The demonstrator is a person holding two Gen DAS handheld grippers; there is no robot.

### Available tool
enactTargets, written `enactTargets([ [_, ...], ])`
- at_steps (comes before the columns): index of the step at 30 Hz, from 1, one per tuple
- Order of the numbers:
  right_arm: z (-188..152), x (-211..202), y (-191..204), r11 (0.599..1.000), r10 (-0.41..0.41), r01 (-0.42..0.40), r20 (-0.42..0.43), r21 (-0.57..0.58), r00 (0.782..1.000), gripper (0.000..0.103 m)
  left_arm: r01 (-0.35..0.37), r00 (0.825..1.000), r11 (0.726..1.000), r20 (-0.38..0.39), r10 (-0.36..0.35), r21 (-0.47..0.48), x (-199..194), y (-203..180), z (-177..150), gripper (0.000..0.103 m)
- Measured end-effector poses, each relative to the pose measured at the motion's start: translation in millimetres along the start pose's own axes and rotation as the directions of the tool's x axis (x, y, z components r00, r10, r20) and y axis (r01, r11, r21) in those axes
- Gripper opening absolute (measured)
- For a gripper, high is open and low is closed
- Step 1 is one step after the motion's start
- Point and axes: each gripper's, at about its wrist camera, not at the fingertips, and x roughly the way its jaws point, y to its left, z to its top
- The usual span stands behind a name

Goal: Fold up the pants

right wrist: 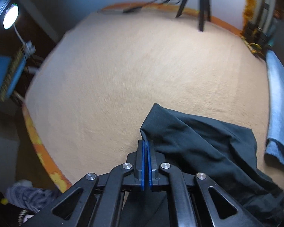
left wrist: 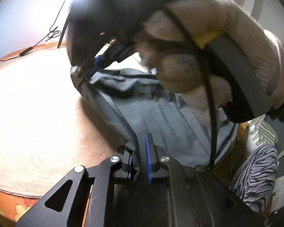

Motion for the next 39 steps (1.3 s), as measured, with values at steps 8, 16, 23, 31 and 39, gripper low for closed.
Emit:
enactTargets([
  [8, -23, -61, -47, 0.987, 0.095, -0.113, 0.155, 0.116, 0.983, 0.0, 0.083, 0.995, 0.996, 0.044, -0.084, 0.027, -7, -32, 16, 0.009],
  [16, -62, -119, -120, 0.962, 0.084, -0.151, 0.283, 0.226, 0.956, 0.0, 0.167, 0.984, 0.982, 0.043, -0.171, 0.089, 8, -90, 34, 0.009],
  [23, -111, -148, -189, 0.929, 0.053, -0.171, 0.339, 0.329, 0.939, 0.0, 0.24, 0.97, 0.961, 0.004, -0.242, 0.138, 34, -140, 40, 0.009],
  [31, -164, -152, -261, 0.872, 0.032, -0.203, 0.361, 0.446, 0.932, 0.0, 0.311, 0.95, 0.929, -0.071, -0.303, 0.202, 71, -196, 39, 0.007],
  [39, -193, -141, -313, 0.83, -0.004, -0.2, 0.365, 0.521, 0.931, 0.0, 0.288, 0.956, 0.934, -0.117, -0.268, 0.21, 69, -192, 37, 0.007],
])
